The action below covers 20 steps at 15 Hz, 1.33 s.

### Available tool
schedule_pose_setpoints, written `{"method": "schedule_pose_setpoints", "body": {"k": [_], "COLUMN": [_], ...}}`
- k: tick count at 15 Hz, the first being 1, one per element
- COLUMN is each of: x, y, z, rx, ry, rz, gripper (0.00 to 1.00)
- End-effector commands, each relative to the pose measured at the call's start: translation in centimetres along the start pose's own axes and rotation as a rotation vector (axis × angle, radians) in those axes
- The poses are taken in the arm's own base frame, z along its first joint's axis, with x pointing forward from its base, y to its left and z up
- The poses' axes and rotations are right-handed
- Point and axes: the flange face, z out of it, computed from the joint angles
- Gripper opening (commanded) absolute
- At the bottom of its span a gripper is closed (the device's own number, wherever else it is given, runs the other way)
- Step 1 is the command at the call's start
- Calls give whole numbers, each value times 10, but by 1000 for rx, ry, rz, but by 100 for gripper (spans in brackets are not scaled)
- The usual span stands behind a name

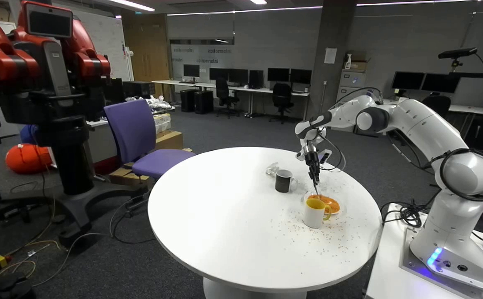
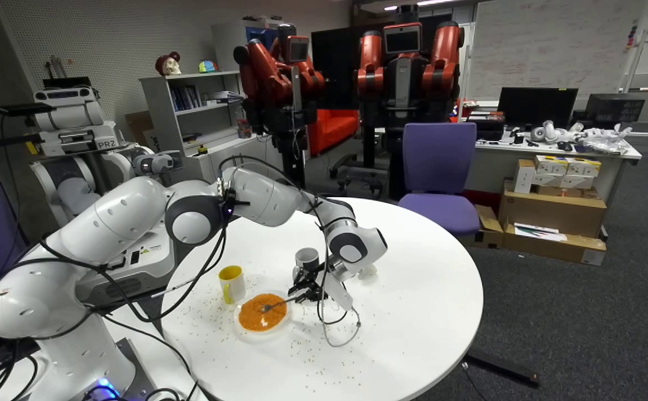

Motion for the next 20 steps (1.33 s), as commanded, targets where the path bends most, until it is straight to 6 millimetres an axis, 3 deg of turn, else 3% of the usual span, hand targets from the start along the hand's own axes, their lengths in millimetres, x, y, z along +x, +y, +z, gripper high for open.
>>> {"method": "schedule_pose_setpoints", "body": {"k": [1,5,6,13,17,20], "x": [3,4,4,3,-10,-19], "y": [-5,-9,-13,-52,-93,-120], "z": [-13,-23,-28,-66,-85,-88], "rx": [-3,-27,-37,-173,-246,-264], "ry": [-8,-1,2,18,80,134], "rz": [36,59,60,77,95,112], "gripper": [69,97,100,100,100,100]}}
